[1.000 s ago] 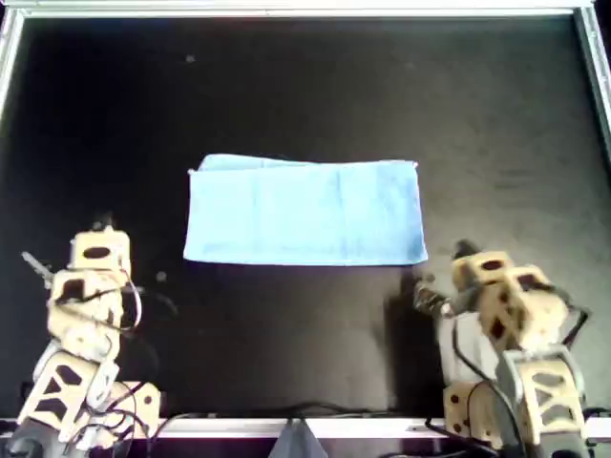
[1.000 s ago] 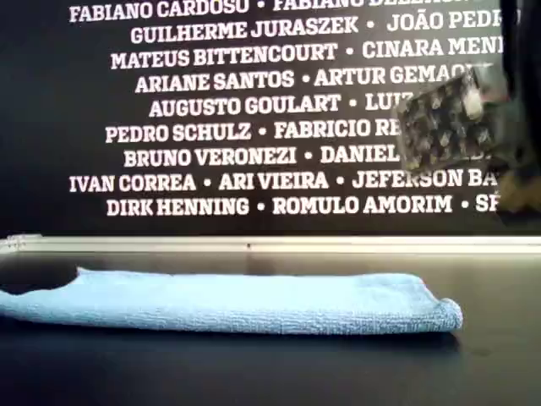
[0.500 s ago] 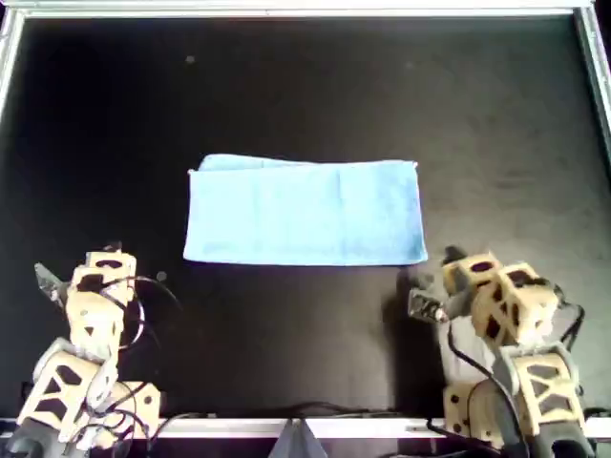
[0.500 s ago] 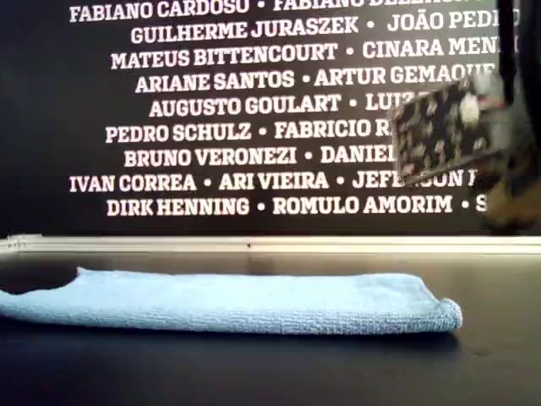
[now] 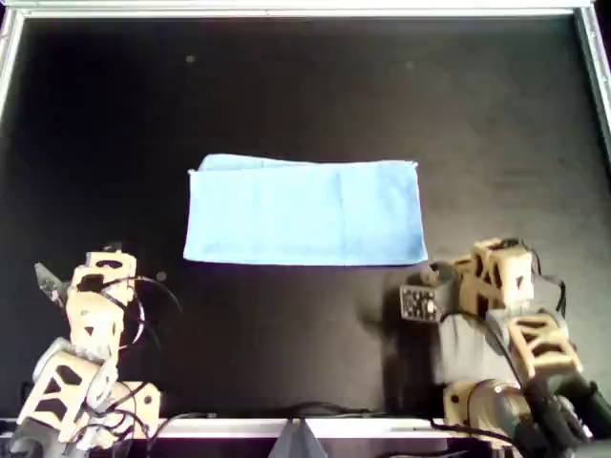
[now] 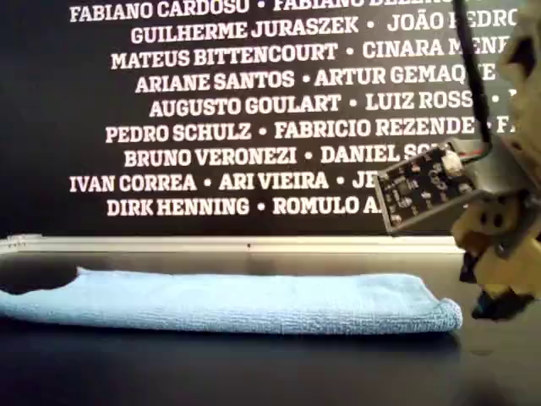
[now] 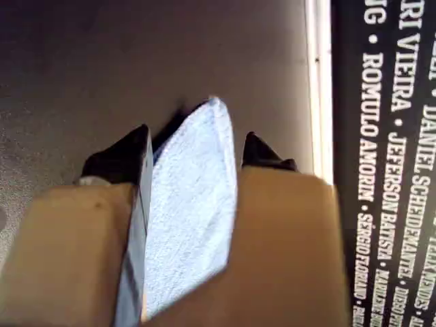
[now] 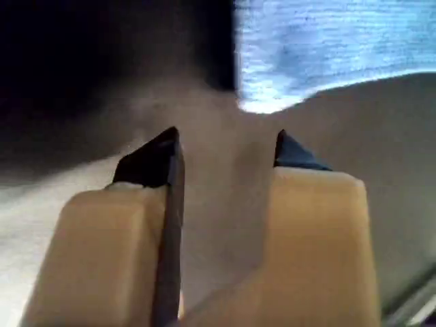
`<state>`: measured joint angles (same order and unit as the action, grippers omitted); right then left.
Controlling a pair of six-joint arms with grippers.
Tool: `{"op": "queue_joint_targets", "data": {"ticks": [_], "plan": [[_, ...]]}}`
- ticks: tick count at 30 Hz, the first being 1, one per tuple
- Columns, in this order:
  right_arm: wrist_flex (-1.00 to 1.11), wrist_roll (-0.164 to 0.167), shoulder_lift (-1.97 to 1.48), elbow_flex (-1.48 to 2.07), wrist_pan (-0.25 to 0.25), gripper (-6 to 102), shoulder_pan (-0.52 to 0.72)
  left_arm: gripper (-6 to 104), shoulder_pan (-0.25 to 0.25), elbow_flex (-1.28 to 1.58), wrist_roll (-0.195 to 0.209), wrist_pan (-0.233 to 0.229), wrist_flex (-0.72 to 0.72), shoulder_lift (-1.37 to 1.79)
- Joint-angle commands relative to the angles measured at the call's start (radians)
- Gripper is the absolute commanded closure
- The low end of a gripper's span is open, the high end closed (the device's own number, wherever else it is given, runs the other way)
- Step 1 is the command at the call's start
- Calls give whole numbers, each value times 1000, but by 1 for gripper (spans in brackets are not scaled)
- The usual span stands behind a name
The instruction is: Fold a cloth
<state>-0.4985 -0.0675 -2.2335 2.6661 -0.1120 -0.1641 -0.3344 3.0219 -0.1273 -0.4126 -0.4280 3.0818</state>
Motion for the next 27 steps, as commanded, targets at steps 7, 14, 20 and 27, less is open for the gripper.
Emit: {"op": "queue_joint_targets", "data": {"ticks": [7,14,20,27], "plan": [[54,-6,58,-115,5,35,-5,50,9,-14,3,3,-2,14],[54,-6,222,-190,-12,13,-8,50,9,-14,-5,3,-2,14],[54,-6,380,-302,-12,9,-8,50,9,-14,-9,3,-2,14],[54,-8,545,-419,-12,9,-8,50,9,-14,-11,3,-2,14]]}}
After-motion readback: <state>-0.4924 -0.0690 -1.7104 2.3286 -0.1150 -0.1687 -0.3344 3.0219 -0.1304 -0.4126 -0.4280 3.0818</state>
